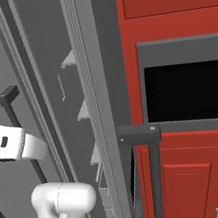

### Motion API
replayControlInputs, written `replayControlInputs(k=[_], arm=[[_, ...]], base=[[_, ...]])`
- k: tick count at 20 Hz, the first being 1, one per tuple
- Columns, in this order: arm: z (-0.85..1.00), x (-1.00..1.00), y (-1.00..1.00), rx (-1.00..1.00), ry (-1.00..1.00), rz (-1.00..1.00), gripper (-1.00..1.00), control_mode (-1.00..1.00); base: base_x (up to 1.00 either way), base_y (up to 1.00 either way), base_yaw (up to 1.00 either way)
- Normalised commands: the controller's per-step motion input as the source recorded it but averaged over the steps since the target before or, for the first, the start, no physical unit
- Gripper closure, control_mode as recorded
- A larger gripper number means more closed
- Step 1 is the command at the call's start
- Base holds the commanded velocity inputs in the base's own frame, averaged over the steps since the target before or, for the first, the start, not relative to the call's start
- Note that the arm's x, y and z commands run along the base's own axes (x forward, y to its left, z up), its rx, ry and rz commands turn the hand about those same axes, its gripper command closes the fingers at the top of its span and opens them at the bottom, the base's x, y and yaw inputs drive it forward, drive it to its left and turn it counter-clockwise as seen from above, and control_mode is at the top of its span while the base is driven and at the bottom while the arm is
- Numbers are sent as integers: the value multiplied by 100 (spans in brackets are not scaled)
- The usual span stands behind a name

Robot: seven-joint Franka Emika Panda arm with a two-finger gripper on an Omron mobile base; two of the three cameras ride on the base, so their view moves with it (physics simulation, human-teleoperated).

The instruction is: Take the mango, sweet potato, and corn from the freezer and place them in the bowl on the counter.

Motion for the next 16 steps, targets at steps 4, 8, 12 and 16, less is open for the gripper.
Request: replayControlInputs(k=[4,8,12,16], arm=[[0,0,0,0,0,0,-100,100],[0,0,0,0,0,0,-100,100],[0,0,0,0,0,0,-100,100],[0,0,0,0,0,0,-100,100]], base=[[49,-25,0],[56,-18,0],[63,-24,0],[49,-38,0]])
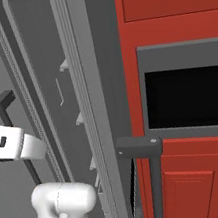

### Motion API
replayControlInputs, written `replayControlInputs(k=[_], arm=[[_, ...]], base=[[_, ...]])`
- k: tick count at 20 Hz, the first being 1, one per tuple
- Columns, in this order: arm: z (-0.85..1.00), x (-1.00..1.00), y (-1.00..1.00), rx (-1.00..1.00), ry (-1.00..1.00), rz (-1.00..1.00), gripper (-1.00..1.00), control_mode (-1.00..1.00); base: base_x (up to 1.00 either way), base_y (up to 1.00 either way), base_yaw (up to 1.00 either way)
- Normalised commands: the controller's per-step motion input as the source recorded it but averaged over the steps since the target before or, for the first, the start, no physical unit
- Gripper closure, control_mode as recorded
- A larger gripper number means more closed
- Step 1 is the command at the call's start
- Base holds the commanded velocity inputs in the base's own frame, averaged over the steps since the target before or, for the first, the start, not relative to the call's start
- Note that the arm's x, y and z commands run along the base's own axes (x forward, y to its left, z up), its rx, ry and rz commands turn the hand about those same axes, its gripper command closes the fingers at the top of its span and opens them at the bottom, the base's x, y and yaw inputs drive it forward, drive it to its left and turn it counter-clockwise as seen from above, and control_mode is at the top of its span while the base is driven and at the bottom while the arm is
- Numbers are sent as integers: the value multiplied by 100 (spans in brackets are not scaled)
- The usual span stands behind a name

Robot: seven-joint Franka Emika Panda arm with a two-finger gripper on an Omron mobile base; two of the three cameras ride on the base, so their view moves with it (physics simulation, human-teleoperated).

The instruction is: Take the mango, sweet potato, and corn from the freezer and place them in the bowl on the counter.

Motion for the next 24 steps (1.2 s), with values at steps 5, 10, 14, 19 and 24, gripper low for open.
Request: replayControlInputs(k=[5,10,14,19,24], arm=[[0,0,0,0,0,0,-100,100],[0,0,0,0,0,0,-100,100],[0,0,0,0,0,0,-100,100],[0,0,0,0,0,0,-100,100],[0,0,0,0,0,0,-100,100]], base=[[44,-55,-8],[34,-46,-8],[27,-39,-11],[24,-25,-18],[18,-3,-29]])
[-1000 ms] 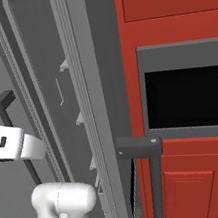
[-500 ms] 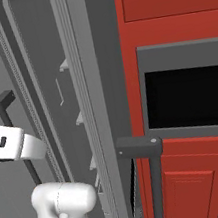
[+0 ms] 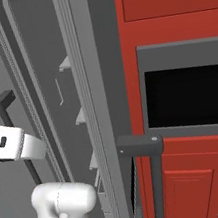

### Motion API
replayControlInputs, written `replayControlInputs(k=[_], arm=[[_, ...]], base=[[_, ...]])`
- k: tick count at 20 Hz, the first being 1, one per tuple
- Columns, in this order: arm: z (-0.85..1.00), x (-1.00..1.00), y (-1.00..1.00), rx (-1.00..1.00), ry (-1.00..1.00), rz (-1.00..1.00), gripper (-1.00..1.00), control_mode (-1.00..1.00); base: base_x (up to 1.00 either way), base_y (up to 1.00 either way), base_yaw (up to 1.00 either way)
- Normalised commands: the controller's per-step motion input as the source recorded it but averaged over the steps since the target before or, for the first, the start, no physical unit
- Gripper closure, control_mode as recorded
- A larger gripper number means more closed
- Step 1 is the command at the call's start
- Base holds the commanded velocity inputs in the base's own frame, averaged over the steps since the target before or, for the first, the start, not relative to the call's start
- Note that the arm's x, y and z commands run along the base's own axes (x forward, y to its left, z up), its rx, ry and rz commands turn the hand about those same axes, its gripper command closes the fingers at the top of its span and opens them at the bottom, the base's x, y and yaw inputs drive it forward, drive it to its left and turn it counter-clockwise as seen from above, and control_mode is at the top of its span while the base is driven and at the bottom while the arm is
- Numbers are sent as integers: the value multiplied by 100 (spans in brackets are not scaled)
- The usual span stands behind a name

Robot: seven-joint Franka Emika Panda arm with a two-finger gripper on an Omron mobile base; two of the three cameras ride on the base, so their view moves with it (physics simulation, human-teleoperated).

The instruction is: Take the mango, sweet potato, and corn from the freezer and place them in the bowl on the counter.

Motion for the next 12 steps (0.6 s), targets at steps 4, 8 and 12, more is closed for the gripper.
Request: replayControlInputs(k=[4,8,12], arm=[[0,0,0,0,0,0,-100,100],[0,0,0,0,0,0,-100,100],[0,2,0,0,0,0,-100,-100]], base=[[19,-8,-27],[8,-11,-11],[0,0,0]])
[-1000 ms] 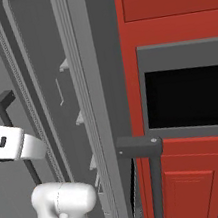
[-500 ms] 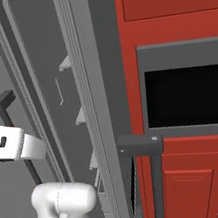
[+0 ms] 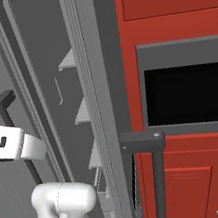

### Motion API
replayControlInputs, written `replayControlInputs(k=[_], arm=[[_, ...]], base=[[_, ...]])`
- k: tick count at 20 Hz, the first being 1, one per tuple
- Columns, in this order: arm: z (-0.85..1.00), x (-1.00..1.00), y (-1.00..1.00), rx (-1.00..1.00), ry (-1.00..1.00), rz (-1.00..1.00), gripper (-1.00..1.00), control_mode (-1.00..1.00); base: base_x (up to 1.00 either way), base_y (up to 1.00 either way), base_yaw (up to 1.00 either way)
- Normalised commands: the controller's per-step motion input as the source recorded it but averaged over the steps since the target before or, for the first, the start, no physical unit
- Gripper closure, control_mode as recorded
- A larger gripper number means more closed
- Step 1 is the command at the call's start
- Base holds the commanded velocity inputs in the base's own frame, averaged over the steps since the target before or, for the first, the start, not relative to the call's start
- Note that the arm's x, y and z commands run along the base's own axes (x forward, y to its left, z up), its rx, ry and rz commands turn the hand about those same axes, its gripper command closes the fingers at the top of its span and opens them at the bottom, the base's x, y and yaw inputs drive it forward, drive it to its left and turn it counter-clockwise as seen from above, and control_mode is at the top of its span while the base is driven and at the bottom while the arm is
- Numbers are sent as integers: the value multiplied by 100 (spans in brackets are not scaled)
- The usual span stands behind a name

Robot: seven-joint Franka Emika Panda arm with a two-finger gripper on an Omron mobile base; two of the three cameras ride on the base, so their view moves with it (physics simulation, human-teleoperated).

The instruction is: Take the mango, sweet potato, and corn from the freezer and place them in the bowl on the counter.

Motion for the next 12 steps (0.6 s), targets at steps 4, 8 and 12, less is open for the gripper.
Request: replayControlInputs(k=[4,8,12], arm=[[1,6,-3,0,0,0,-100,100],[0,0,0,0,0,0,-100,100],[0,0,0,0,0,0,-100,100]], base=[[8,-7,0],[7,-13,0],[0,-14,0]])
